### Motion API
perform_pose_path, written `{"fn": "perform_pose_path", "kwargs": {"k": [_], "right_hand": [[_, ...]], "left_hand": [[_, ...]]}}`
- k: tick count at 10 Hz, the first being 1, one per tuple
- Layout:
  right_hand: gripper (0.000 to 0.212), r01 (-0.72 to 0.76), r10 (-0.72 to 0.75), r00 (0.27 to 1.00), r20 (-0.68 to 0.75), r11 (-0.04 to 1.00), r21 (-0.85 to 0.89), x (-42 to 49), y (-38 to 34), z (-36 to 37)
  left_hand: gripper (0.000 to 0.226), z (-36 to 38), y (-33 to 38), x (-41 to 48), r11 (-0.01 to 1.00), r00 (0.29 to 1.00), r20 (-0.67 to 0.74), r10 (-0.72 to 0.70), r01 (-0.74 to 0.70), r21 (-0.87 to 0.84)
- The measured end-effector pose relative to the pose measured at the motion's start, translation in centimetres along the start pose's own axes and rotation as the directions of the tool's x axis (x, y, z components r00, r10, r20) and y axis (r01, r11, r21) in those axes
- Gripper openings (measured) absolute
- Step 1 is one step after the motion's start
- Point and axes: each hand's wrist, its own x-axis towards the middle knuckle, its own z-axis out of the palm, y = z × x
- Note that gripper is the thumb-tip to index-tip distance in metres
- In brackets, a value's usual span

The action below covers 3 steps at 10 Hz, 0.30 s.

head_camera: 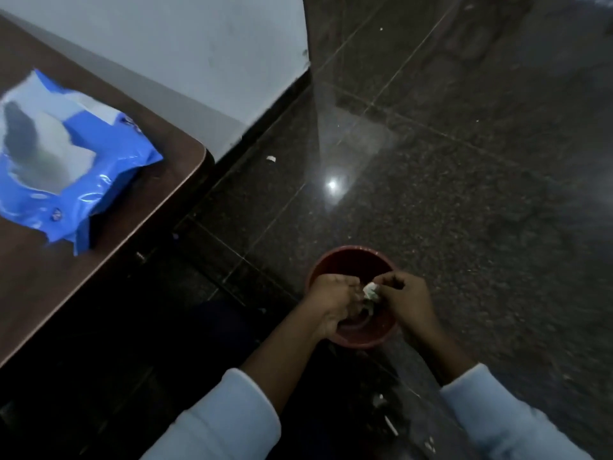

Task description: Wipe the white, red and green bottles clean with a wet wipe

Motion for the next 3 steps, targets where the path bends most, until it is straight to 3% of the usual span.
{"fn": "perform_pose_path", "kwargs": {"k": [2, 3], "right_hand": [[0.026, -0.151, 0.15, 0.988, -0.044, 0.989, -0.01, 2.5, 2.8, -0.6], [0.022, -0.141, 0.139, 0.989, -0.056, 0.989, -0.036, 2.4, 2.0, -1.2]], "left_hand": [[0.025, 0.6, 0.1, 1.1, 0.996, 0.996, 0.028, -0.085, 0.085, -0.009], [0.033, 0.4, 0.6, 1.7, 0.997, 0.998, 0.016, -0.061, 0.062, -0.04]]}}
